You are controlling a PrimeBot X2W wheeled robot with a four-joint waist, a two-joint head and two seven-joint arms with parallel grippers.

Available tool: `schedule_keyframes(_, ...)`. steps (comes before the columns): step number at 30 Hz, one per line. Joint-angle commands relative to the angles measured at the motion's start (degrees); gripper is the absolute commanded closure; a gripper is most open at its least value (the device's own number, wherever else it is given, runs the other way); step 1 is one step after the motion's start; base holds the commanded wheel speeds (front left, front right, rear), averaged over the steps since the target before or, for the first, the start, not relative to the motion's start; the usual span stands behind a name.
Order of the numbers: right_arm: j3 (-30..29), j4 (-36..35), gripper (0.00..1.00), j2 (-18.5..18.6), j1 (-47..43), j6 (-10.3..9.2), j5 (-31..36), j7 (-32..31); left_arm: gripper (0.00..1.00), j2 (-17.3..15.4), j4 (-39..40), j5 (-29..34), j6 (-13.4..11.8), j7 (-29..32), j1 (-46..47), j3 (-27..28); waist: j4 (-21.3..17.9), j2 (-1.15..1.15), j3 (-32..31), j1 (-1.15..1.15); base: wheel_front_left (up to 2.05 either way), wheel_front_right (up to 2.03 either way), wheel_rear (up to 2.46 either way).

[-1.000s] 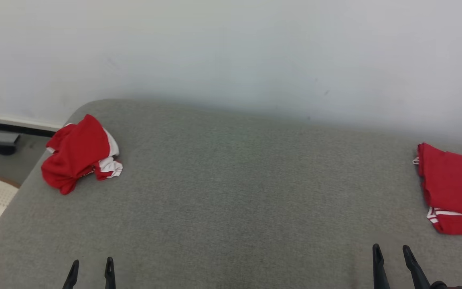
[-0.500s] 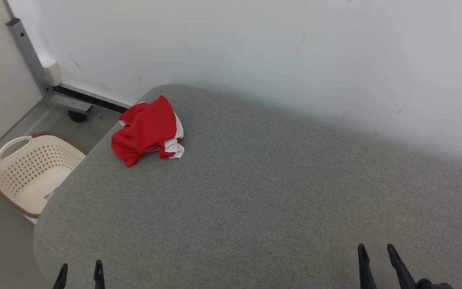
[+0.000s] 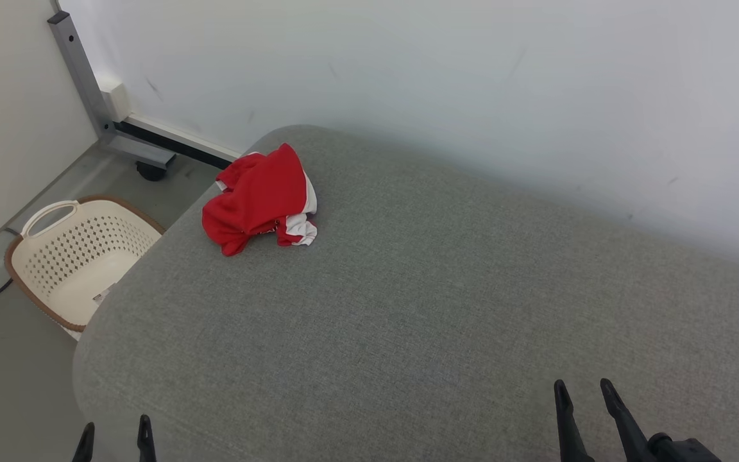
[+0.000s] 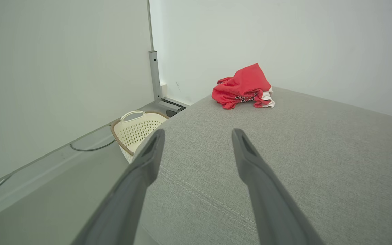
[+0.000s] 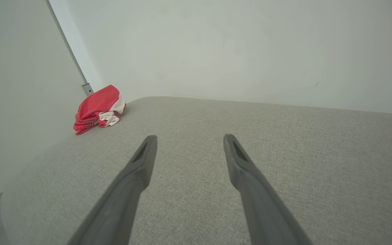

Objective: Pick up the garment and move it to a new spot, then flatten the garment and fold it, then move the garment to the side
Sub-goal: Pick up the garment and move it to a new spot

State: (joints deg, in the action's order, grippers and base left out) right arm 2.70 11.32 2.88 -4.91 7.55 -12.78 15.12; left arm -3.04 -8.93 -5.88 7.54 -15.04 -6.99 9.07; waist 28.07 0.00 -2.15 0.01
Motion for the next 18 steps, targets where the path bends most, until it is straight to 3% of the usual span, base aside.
schedule_keyframes(1,0.03,-0.12,0.0,0.0,-0.55,-0.1,-0.26,0.03,0.0,0.11,-0.46,-0.07,-0.12,-0.17,0.13,-0.28,-0.29,0.0,-0.32,-0.01,0.0,0.0,0.0)
schedule_keyframes(9,0.53,-1.04,0.0,0.02,-0.83,-0.1,-0.17,0.04,0.0,-1.6,-3.36,-0.49,-0.12,-0.17,4.4,-0.59,-4.19,0.0,0.11,-0.01,0.0,0.0,0.0)
schedule_keyframes(18,4.0,-4.59,0.0,0.06,6.77,-0.1,2.58,0.02,0.0,-7.47,-7.62,-5.58,-0.11,-0.17,18.56,3.78,-18.69,0.0,8.95,-0.01,0.0,0.0,0.0)
